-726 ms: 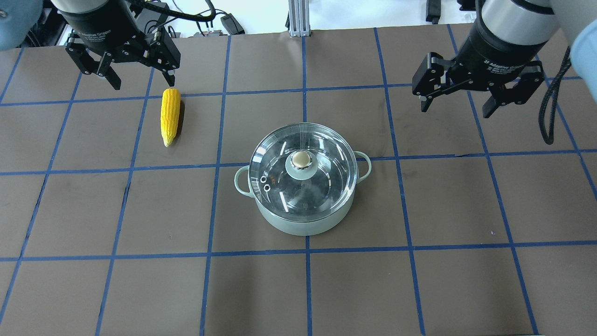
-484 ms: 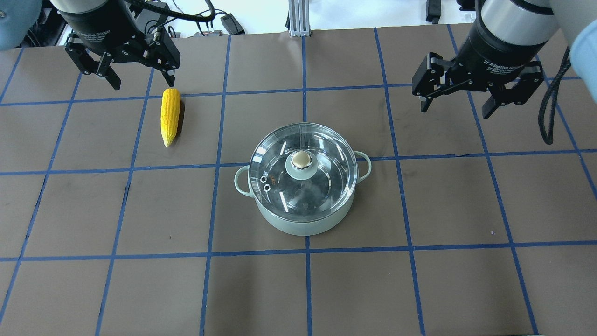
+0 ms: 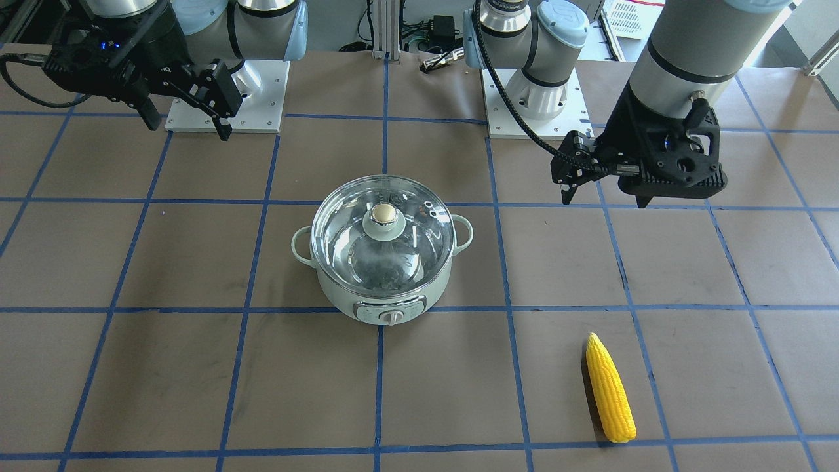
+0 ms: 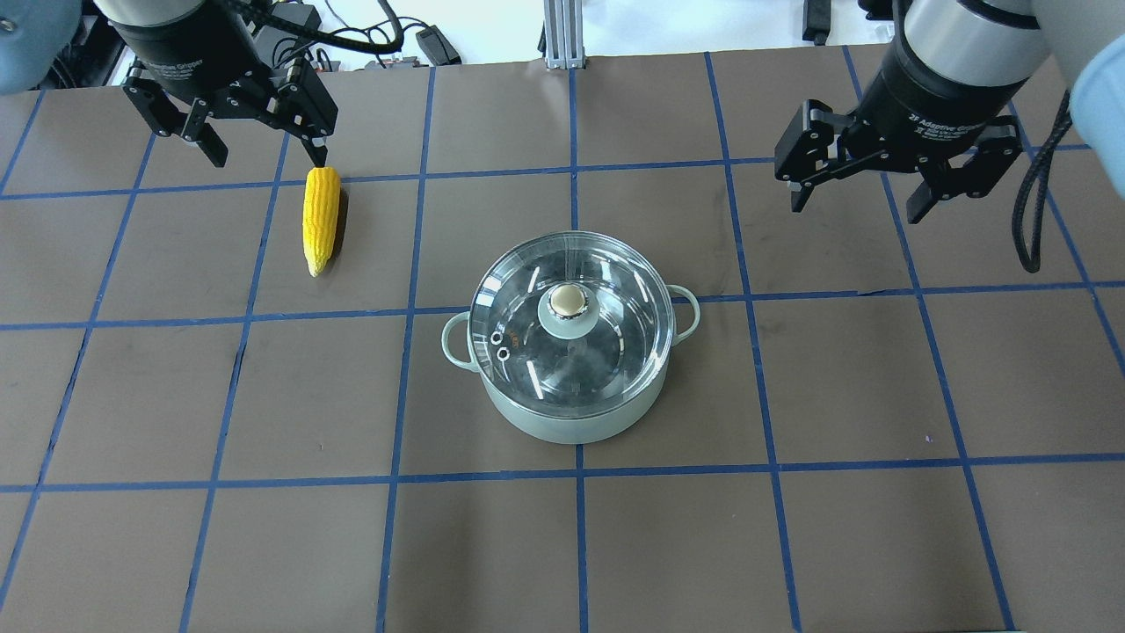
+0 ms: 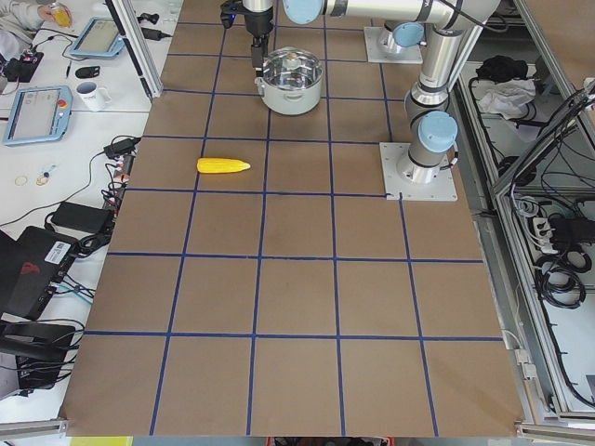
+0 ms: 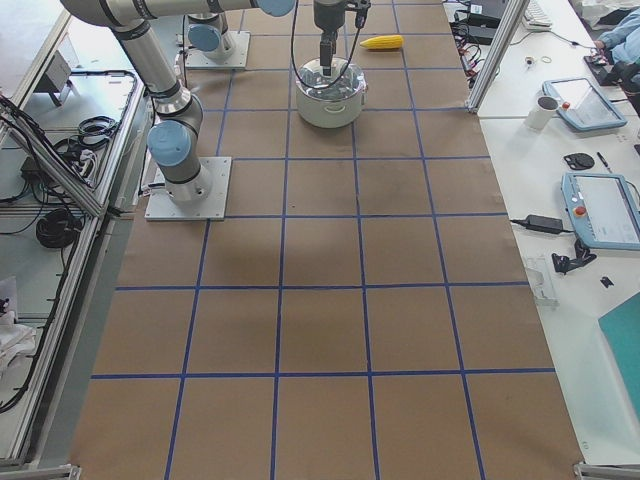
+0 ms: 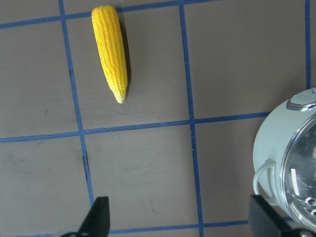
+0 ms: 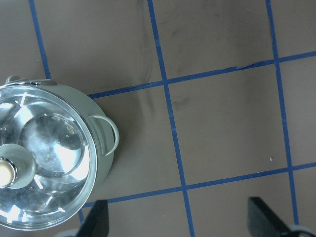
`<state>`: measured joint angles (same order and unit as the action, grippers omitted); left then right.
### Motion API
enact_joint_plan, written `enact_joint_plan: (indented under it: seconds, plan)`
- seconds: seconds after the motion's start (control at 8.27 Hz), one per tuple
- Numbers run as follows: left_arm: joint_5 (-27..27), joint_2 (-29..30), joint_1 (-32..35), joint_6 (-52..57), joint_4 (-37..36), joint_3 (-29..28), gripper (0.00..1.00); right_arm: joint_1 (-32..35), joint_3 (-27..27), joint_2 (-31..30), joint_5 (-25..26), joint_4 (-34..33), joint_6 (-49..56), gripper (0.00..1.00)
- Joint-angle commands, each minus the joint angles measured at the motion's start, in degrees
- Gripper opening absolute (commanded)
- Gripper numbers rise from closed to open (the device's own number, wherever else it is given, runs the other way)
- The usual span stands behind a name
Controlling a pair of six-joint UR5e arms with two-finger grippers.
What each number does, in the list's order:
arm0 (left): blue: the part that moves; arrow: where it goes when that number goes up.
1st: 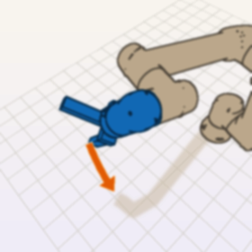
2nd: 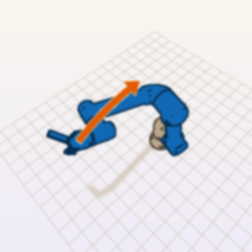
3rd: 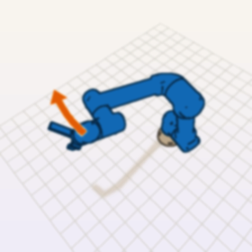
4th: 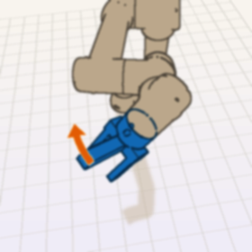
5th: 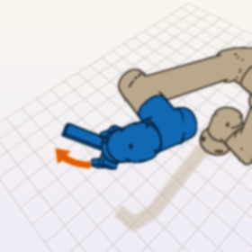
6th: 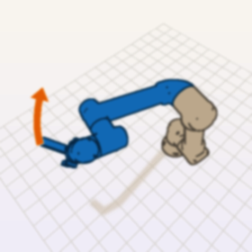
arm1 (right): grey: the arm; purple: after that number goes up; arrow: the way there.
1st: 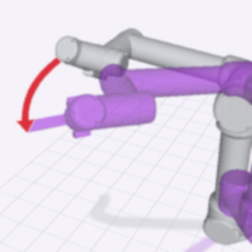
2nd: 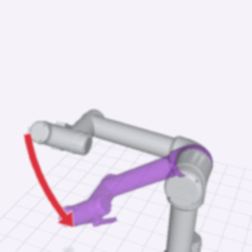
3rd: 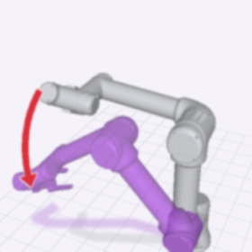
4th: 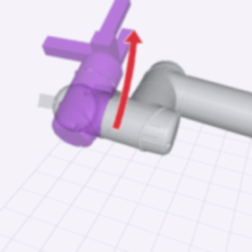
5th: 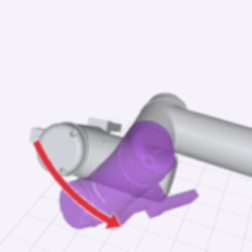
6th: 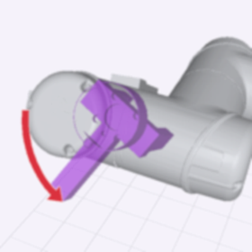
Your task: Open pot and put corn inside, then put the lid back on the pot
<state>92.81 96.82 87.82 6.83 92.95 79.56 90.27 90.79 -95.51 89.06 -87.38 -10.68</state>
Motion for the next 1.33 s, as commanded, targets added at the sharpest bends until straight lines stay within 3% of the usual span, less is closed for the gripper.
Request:
enact_joint_plan:
  seconds: [0.0,0.24,0.36,0.85,1.21]
  plan:
    - [-0.2,6.5,-4.4,5.2,-11.1,2.3,1.0,4.4,-2.7,5.4,-2.0,-1.8,-3.8,1.0]
    - [-0.4,12.0,-5.5,5.0,-20.8,4.2,1.0,13.5,-4.1,12.3,-1.5,-8.4,-14.5,1.0]
    - [-0.5,14.9,-6.3,4.1,-22.0,4.8,1.0,16.9,-4.0,14.7,-1.1,-9.4,-17.3,1.0]
    - [-0.6,24.5,-9.6,4.5,-31.0,4.7,1.0,21.3,1.7,20.3,-1.9,-19.1,-22.0,1.0]
    - [-0.9,29.6,-9.7,3.2,-35.5,4.7,1.0,23.1,2.0,21.0,-1.8,-19.1,-24.7,1.0]
